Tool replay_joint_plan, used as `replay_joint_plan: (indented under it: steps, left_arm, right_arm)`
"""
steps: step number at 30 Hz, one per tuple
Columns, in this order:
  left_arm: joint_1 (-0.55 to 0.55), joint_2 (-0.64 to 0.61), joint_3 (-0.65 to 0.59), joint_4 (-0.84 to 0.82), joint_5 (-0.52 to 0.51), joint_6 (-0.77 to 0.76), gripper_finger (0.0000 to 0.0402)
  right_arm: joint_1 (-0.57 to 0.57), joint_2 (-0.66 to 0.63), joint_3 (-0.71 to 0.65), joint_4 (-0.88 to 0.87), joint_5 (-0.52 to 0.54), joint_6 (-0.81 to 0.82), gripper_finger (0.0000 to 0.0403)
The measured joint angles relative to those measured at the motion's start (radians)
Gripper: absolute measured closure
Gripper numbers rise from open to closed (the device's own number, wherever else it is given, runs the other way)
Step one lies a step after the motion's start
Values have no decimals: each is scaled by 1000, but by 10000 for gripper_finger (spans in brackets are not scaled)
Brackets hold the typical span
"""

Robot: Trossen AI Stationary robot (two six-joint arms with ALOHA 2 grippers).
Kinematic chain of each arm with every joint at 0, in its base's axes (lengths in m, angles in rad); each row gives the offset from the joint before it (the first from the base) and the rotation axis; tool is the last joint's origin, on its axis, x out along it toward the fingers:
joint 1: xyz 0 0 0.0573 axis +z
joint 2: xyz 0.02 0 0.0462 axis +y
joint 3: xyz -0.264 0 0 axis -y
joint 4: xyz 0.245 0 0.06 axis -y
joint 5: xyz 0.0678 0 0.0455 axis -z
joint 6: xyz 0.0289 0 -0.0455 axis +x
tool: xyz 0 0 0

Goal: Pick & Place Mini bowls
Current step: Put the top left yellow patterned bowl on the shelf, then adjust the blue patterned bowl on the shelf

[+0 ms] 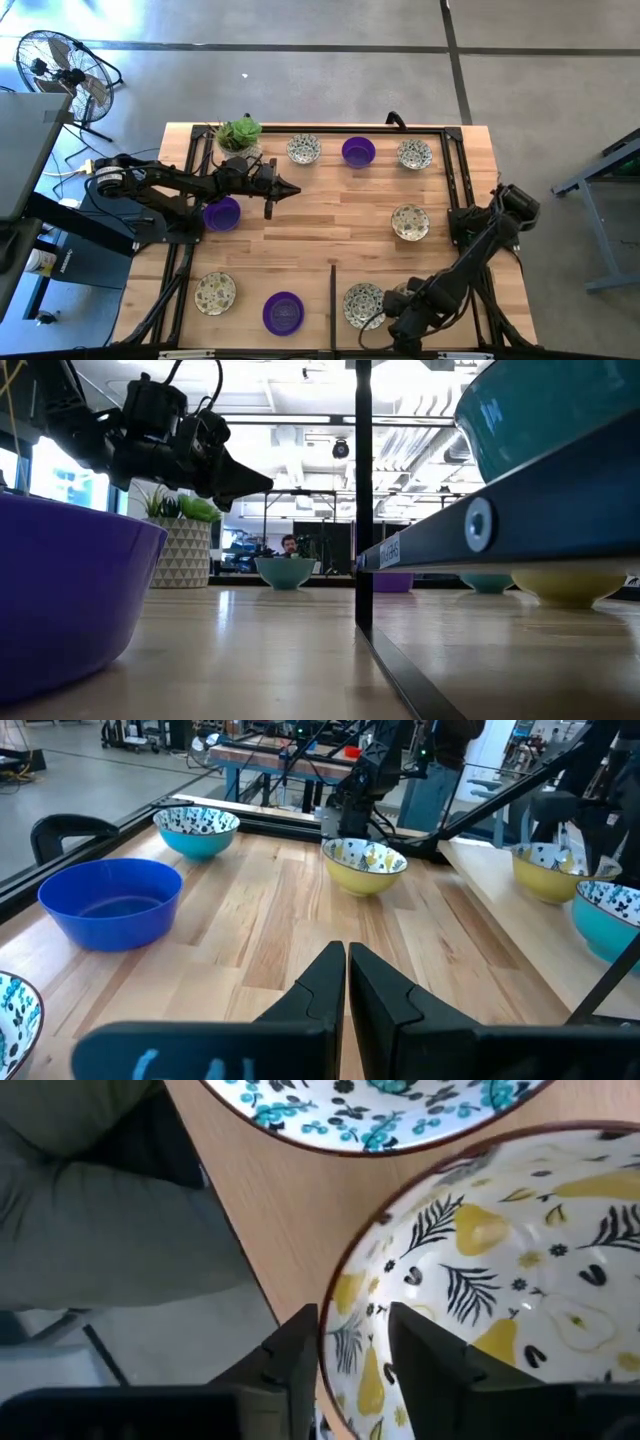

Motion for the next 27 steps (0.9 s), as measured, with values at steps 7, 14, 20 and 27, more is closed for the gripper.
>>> replay_joint_plan:
  steps: [7,14,20,27]
  left_arm:
    - [0,0,0,0,5,0,387]
    - [0,0,0,0,6,0,387]
    - [0,0,0,0,6,0,387]
    - [0,0,0,0,7,0,387]
  right_arm:
    - [-42,-59,3,6,11,-8,277]
    - [-134,-100,0,-3,185,-182,277]
    - [-273,-92,-53,-12,142,-344,260]
    - [-361,-93,-164,169,-52,-463,223]
